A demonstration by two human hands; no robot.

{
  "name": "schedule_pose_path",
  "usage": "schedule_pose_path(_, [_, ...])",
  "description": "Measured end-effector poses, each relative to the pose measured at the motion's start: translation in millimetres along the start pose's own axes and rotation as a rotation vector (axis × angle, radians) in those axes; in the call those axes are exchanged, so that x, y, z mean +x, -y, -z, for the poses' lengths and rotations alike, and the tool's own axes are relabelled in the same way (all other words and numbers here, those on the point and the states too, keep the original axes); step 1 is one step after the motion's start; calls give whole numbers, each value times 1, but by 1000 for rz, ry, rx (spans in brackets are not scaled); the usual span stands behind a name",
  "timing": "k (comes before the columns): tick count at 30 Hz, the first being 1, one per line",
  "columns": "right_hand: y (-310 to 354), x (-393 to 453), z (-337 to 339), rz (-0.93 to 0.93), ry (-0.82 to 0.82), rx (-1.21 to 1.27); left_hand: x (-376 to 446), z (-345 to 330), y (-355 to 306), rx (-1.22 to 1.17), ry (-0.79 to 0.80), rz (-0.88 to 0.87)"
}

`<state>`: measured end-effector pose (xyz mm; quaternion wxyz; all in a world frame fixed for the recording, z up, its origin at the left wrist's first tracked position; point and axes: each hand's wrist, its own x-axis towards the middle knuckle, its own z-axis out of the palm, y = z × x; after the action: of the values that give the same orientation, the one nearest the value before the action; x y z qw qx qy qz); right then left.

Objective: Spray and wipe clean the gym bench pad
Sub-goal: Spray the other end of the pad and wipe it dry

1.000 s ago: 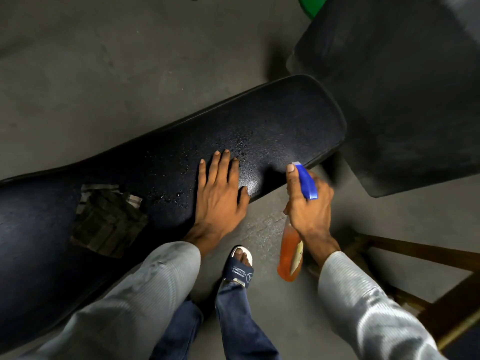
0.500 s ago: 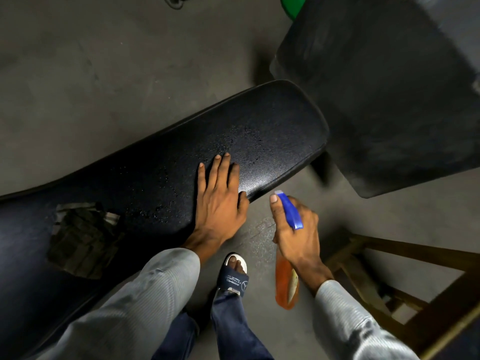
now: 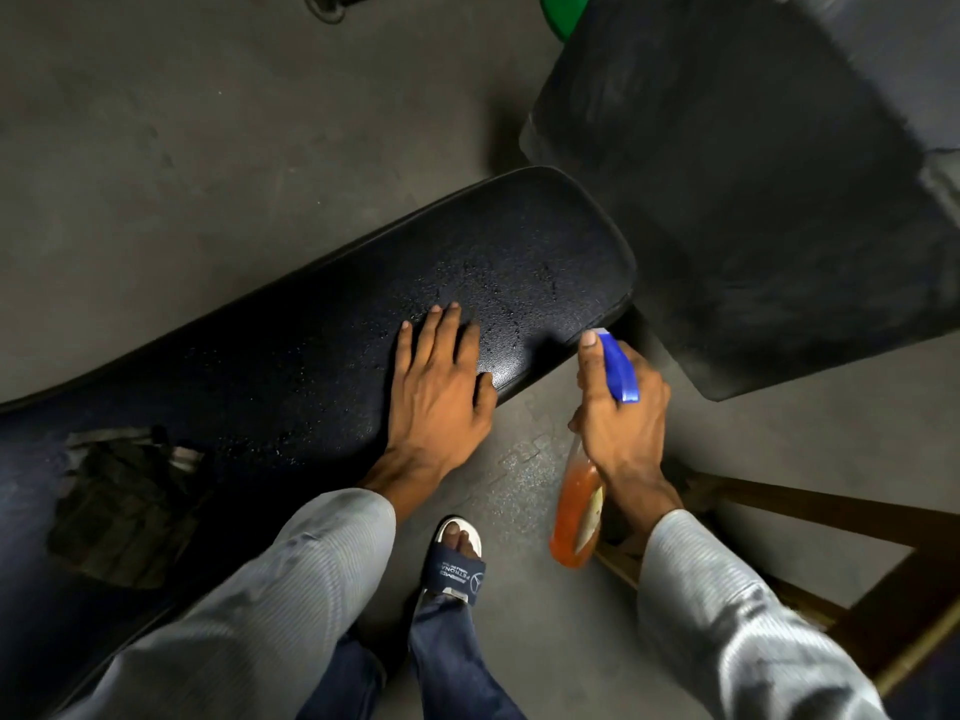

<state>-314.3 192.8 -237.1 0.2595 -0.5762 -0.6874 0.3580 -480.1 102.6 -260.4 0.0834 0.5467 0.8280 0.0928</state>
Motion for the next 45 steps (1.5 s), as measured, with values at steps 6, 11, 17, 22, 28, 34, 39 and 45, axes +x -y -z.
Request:
schedule_pose_path(6, [16, 18, -12, 62, 38, 69, 12, 0, -1, 13, 25, -17])
schedule_pose_path(11, [2, 41, -7, -23, 3, 92, 19, 1, 2, 13, 24, -7])
schedule_pose_path(17, [-21, 36, 17, -113, -63, 19, 21, 0, 3, 25, 64, -9])
schedule_pose_path(22, [-26, -1, 17, -67, -30, -36, 19, -4, 5, -3, 46, -16])
schedule_pose_path(28, [-13, -36, 0, 32, 28, -32, 9, -6, 13, -41, 7, -48])
schedule_pose_path(34, [24, -50, -26, 106, 77, 27, -2, 4, 35, -222, -28, -21])
schedule_pose_path(39, [63, -69, -45, 141, 149, 136, -51, 30, 57, -449, -158, -49])
schedule_pose_path(45, [150, -101, -76, 287, 312, 226, -153, 35, 83, -664, -276, 27])
